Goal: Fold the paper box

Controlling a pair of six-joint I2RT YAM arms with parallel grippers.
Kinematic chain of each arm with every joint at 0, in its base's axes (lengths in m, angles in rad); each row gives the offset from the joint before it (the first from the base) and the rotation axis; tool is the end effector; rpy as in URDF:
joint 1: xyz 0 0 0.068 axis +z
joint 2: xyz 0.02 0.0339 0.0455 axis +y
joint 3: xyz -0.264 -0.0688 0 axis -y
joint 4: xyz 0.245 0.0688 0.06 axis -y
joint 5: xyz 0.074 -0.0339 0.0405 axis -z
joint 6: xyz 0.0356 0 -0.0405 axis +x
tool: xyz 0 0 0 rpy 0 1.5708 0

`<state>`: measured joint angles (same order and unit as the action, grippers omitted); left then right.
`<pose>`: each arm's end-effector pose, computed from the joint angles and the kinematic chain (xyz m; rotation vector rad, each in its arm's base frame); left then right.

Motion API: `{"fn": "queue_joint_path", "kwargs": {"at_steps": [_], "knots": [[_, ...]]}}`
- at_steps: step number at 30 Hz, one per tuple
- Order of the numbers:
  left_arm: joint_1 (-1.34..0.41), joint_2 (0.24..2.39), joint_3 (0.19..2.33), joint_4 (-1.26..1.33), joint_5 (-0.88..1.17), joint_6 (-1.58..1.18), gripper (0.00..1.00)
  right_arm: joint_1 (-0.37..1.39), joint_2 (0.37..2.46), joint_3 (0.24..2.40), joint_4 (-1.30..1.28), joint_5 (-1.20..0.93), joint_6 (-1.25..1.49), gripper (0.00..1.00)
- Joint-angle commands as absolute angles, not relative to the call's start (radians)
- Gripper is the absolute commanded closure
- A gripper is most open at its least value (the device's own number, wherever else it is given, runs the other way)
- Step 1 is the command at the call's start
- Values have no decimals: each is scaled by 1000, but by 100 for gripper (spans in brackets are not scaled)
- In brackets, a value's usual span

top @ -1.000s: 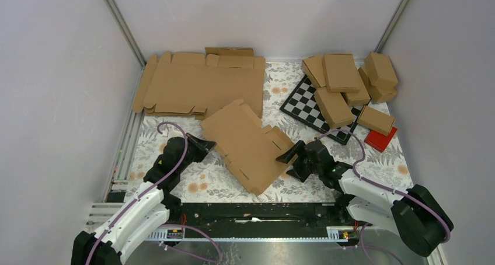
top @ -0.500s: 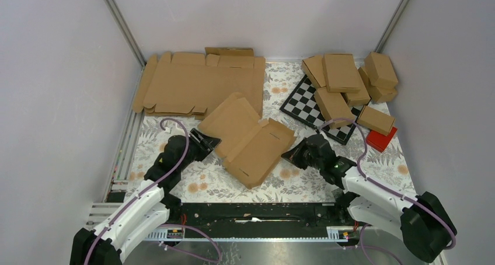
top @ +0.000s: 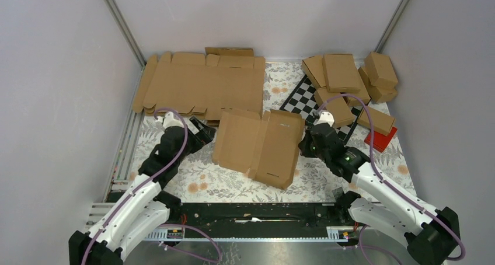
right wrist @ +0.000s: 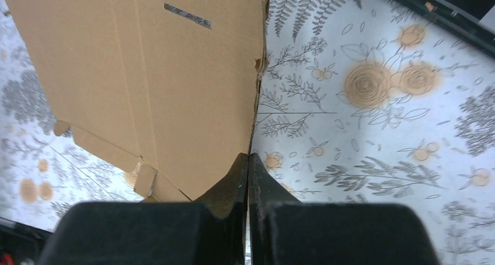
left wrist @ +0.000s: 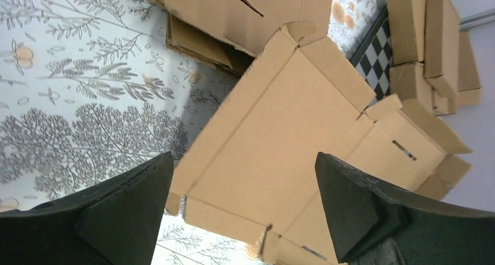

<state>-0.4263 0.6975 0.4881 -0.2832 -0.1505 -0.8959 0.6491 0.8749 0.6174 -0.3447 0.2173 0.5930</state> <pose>0.1533 -0.0638 0.2392 -0.5867 2.0414 -0.6531 0.1581 0.1103 0.2501 0.0643 2.1955 0.4768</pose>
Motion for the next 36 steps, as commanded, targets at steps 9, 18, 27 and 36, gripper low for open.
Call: {"fn": "queue_joint_path", "kwargs": {"at_steps": [9,18,27,36], "knots": [[-385,844,410,218,161,-645,7,656,747,674,-367,195,301,100],[-379,990,365,287,218,-673,8,657,734,667,-353,163,308,100],[-377,1034,278,540,452,-680,51,656,782,615,-288,182,412,99],[-377,1005,311,448,467,-692,86,656,997,614,-245,273,512,96]]}}
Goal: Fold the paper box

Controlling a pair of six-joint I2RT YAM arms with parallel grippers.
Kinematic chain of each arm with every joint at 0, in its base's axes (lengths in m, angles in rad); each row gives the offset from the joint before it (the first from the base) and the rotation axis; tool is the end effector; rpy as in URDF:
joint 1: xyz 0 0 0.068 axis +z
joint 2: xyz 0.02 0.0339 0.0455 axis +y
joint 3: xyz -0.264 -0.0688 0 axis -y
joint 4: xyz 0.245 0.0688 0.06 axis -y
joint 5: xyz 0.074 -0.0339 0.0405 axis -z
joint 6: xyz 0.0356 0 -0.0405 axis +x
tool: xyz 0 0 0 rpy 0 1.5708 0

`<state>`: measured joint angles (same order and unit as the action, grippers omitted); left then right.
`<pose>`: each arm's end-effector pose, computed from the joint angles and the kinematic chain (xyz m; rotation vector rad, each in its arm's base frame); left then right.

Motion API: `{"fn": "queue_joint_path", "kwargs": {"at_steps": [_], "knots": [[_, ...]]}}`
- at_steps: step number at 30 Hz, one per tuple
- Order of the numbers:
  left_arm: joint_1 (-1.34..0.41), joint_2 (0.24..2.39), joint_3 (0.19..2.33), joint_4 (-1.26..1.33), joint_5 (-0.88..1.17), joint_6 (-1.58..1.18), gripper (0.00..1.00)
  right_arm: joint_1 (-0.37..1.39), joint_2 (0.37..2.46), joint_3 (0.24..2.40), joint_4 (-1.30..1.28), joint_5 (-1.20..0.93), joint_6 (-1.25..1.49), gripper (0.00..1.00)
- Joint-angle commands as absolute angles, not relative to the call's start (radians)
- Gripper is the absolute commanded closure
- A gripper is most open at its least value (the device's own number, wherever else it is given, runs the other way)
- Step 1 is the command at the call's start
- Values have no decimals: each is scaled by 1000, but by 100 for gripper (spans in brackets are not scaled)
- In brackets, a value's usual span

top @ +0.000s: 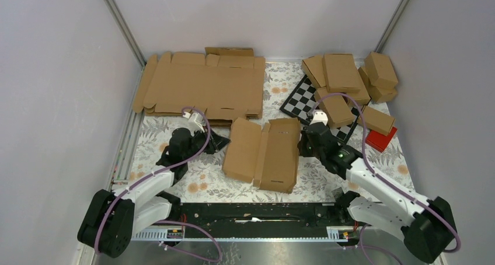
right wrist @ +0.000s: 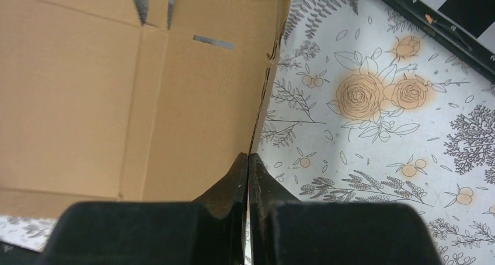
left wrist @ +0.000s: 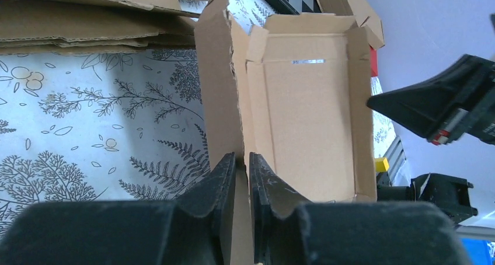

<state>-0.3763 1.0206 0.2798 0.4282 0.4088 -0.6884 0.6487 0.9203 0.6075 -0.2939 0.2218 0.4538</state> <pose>0.1852 -0.0884 0.1847 -0.0127 2.0132 -1.0909 0.1649 0.1152 0.2433 -0.0858 2.1854 0.3912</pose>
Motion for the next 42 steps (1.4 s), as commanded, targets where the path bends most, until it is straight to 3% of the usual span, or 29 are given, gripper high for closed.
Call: {"fn": "queue_joint_path", "kwargs": {"at_steps": [1,9,12,17,22,25,29,34,38,42], "knots": [[-377,1002,316,425,460,-689,86,656,1019,616,-247,273,513,92],[-377,953,347,261,390,-675,87,656,1084,602,-252,251,551,59],[-377,950,349,246,384,-686,83,657,1083,589,-275,254,583,47],[-377,996,365,180,335,-703,47,656,1098,553,-303,282,677,43],[-376,1079,409,66,264,-683,33,656,1144,552,-331,321,736,35],[-374,1101,418,61,272,-689,27,655,1154,557,-356,344,759,20],[-364,1117,412,121,364,-703,30,654,1138,539,-360,322,792,21],[-367,1173,421,252,545,-753,53,653,1130,535,-358,278,794,37],[-382,1186,439,217,539,-747,53,654,1129,548,-358,240,771,52],[-383,1135,463,84,428,-711,42,653,1132,550,-359,270,752,60]]}}
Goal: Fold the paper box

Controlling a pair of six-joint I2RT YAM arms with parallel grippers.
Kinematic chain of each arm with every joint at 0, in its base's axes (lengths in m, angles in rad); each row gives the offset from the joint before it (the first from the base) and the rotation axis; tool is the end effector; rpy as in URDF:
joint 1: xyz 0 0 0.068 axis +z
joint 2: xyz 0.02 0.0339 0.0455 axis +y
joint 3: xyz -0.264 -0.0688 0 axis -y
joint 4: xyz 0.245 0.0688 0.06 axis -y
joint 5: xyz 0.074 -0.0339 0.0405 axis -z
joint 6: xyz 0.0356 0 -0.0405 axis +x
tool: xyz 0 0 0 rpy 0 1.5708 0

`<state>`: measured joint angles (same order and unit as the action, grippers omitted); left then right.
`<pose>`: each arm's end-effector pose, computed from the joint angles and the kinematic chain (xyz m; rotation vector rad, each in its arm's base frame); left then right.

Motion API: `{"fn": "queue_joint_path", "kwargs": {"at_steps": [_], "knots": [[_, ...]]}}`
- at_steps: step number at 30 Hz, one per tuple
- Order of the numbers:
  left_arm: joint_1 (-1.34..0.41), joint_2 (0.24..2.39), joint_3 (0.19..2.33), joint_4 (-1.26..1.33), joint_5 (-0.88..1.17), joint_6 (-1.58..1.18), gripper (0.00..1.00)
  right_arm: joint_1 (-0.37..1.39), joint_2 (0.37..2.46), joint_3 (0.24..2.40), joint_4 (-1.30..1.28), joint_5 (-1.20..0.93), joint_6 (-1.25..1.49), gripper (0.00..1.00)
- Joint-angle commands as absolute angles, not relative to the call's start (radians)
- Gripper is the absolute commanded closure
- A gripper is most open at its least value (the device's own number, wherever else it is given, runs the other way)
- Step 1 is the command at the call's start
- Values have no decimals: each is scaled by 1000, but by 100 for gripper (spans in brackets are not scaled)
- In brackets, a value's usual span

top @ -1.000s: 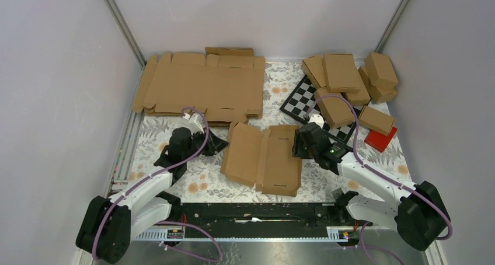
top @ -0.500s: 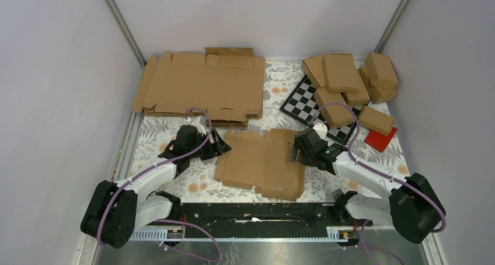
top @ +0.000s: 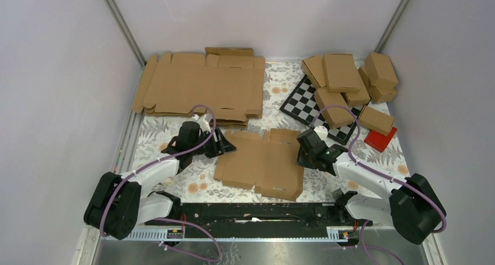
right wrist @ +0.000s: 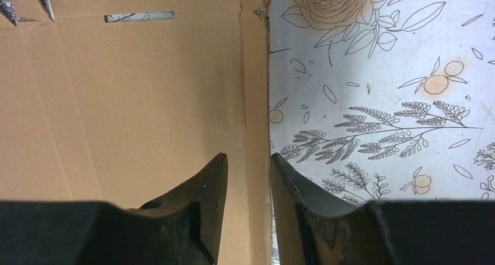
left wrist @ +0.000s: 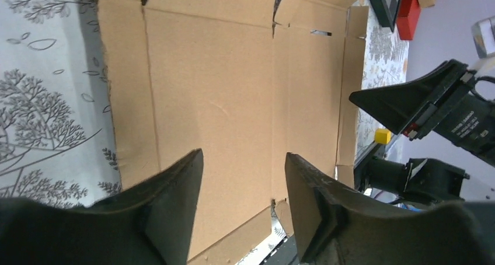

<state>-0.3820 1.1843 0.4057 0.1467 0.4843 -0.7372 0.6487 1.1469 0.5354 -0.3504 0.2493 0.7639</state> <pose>0.2000 -0.0982 0.1664 -0.1252 2.3618 -1.1232 0.1715 0.1190 0.1736 0.2430 2.4988 0.2725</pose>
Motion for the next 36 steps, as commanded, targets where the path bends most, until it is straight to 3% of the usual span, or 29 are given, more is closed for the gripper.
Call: {"fn": "queue_joint_path", "kwargs": {"at_steps": [1,5,9,11,15,18,22,27,32,36], "knots": [[-383,1112,468,45,379,-702,41,653,1140,550,-358,281,748,61],[-381,1049,451,-71,123,-693,28,653,1175,549,-357,342,748,60],[-379,1108,440,-76,99,-693,25,653,1221,559,-357,353,751,61],[-379,1150,448,-77,107,-691,25,653,1246,569,-356,352,743,69],[-378,1191,445,-35,161,-680,25,653,1250,583,-357,346,698,91],[-377,1250,446,31,283,-675,24,653,1229,583,-357,348,665,100],[-377,1331,420,190,469,-721,33,654,1214,584,-357,332,644,100],[-377,1381,406,290,590,-775,37,653,1215,582,-357,310,642,100],[-378,1323,385,360,670,-815,61,653,1206,580,-357,298,642,100],[-382,1266,373,416,744,-878,98,653,1174,595,-349,241,591,100]]}}
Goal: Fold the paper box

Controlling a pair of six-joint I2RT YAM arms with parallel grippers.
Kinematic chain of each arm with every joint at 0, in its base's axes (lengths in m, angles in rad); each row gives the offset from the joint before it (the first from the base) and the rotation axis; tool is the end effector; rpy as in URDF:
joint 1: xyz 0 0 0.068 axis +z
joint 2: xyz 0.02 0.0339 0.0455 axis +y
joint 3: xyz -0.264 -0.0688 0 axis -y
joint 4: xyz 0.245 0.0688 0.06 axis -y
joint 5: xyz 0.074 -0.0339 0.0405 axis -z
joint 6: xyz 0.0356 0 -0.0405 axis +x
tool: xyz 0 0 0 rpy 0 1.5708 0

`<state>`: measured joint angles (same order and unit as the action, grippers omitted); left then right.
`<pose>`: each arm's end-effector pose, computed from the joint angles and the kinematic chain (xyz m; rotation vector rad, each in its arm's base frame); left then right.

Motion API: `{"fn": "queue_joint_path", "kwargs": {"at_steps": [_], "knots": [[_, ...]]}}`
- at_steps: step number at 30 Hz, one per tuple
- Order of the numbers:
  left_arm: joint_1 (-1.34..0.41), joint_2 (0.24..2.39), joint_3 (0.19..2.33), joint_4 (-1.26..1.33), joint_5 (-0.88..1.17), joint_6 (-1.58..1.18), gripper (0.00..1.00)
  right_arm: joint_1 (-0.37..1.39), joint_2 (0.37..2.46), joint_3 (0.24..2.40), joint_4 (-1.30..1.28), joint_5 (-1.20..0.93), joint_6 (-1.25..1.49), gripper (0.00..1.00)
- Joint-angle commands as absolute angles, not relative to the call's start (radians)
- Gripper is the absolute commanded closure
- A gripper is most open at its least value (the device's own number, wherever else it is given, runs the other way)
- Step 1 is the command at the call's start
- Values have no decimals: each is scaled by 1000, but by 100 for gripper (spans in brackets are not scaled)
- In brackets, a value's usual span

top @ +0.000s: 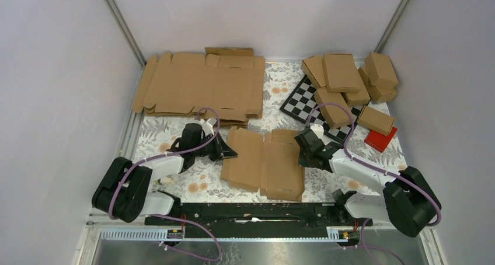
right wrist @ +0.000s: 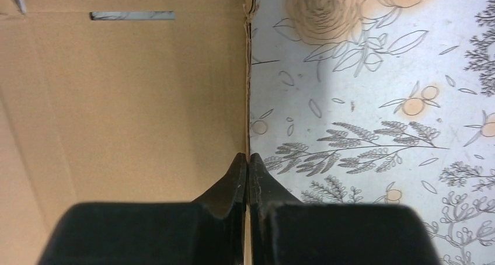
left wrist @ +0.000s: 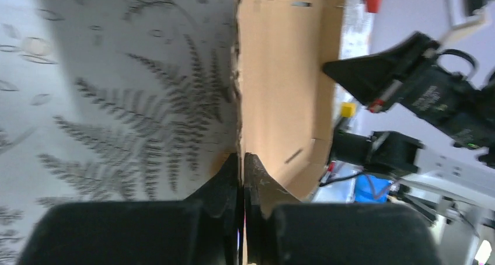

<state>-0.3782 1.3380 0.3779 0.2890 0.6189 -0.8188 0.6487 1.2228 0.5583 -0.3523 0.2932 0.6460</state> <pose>0.2056 -0.1039 0.1400 -0.1638 2.4368 -1.2942 0.1789 0.1227 0.1659 0.1026 2.5254 0.1355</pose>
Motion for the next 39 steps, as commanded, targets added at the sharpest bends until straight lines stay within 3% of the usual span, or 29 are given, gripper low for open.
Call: {"fn": "queue_joint_path", "kwargs": {"at_steps": [1,9,16,24,30,39], "knots": [[-383,1240,380,384,740,-876,100,653,1157,596,-342,219,568,100],[-409,894,477,140,651,-831,100,652,946,612,-309,187,504,100],[-439,697,471,261,437,-715,100,653,906,565,102,138,382,93],[-527,785,375,570,210,-633,100,654,1182,646,268,242,337,92],[-629,874,432,586,109,-530,100,654,1326,680,346,263,354,75],[-716,878,455,539,12,-452,100,654,1340,675,316,246,368,70]]}}
